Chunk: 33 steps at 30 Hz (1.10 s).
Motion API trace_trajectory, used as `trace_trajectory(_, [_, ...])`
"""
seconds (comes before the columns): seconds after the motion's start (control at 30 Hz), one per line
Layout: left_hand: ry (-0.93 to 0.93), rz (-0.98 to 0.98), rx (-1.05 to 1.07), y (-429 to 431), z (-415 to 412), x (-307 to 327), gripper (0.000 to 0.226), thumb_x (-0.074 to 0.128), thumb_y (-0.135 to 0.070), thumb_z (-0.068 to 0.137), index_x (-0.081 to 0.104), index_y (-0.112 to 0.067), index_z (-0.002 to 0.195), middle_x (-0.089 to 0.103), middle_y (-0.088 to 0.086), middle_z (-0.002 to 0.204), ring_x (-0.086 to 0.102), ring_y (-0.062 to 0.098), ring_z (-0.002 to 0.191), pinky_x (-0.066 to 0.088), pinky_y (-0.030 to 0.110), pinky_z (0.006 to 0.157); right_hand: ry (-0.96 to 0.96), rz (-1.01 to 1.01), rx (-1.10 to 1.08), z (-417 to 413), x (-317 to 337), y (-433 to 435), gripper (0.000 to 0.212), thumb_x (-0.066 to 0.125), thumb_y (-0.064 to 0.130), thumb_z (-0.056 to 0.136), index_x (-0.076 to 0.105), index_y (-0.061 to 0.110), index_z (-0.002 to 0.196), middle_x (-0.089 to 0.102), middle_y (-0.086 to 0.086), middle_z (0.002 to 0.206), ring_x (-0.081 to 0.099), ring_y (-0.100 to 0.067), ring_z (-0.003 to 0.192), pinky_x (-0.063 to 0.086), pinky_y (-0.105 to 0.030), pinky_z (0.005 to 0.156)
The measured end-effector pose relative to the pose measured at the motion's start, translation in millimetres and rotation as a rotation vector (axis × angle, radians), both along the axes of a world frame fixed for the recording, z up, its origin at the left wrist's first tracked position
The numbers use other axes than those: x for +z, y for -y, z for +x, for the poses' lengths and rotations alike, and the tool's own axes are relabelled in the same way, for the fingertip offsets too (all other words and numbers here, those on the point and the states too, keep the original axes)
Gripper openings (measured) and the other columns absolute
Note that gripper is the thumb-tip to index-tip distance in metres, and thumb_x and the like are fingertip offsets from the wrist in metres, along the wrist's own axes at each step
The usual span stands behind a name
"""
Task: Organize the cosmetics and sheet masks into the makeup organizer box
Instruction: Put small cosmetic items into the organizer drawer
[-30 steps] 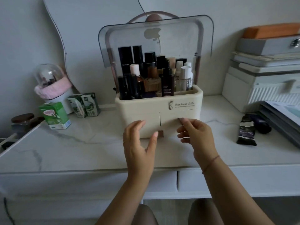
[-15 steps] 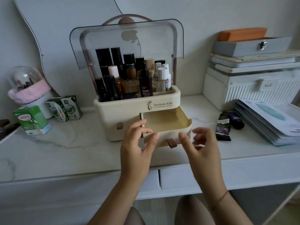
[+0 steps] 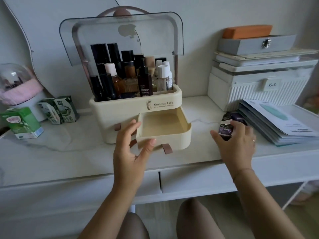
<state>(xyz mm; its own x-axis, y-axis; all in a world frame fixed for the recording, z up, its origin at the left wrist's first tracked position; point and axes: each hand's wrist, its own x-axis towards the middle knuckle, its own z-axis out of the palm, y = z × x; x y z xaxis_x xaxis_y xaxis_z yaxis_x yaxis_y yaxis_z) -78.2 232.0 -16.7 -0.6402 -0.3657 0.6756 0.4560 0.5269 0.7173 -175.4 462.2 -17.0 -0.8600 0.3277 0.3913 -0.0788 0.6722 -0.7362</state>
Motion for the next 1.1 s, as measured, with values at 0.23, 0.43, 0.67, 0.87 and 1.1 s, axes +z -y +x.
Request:
trace_trajectory(0.23, [0.127,0.153,-0.056,-4,-3,-5,0.059,0.059,-0.064,0.075,0.044,-0.046,0.130,0.058,-0.017,0.127,0.057,0.005,0.115,0.049,0.021,0.091,0.129,0.198,0.048,-30,-3,-8,0.046,0.066,0.028,0.078,0.060,0.013,0.120,0.052,-0.017,0.117,0.049,-0.039,0.107,0.037,-0.039,0.094])
trace_trajectory(0.43, [0.138,0.199,-0.116,-1,-7,-10,0.062,0.060,-0.065,0.074,0.048,-0.039,0.129,0.063,-0.017,0.121,0.062,0.005,0.108,0.049,0.015,0.083,-0.032,0.093,0.033,-21,-12,-13,0.022,0.062,0.014,0.078,0.065,0.007,0.099,0.064,-0.012,0.089,0.055,-0.029,0.081,0.036,-0.029,0.065])
trace_trajectory(0.67, [0.145,0.183,-0.112,-4,-7,-14,0.062,0.058,-0.061,0.076,0.044,-0.038,0.132,0.061,-0.012,0.124,0.058,0.007,0.114,0.047,0.018,0.087,-0.328,-0.048,0.060,4,-7,-11,0.011,0.068,0.010,0.082,0.068,0.006,0.092,0.068,-0.007,0.085,0.063,-0.025,0.074,0.041,-0.025,0.065])
trace_trajectory(0.87, [0.116,0.035,-0.094,-2,-6,-1,0.068,0.054,-0.062,0.082,0.033,-0.036,0.142,0.044,-0.015,0.143,0.043,0.003,0.131,0.042,0.026,0.105,-0.703,-0.077,0.192,40,62,4,0.012,0.067,0.017,0.085,0.065,0.010,0.094,0.056,0.006,0.084,0.051,-0.004,0.074,0.042,-0.006,0.069])
trace_trajectory(1.1, [0.071,0.042,-0.072,-6,-5,6,0.037,0.057,-0.043,0.087,0.052,-0.026,0.119,0.050,-0.009,0.136,0.049,0.009,0.126,0.047,0.035,0.099,-0.435,0.316,0.639,51,97,59,0.016,0.071,0.019,0.081,0.070,0.011,0.095,0.064,0.000,0.090,0.057,-0.015,0.078,0.041,-0.017,0.066])
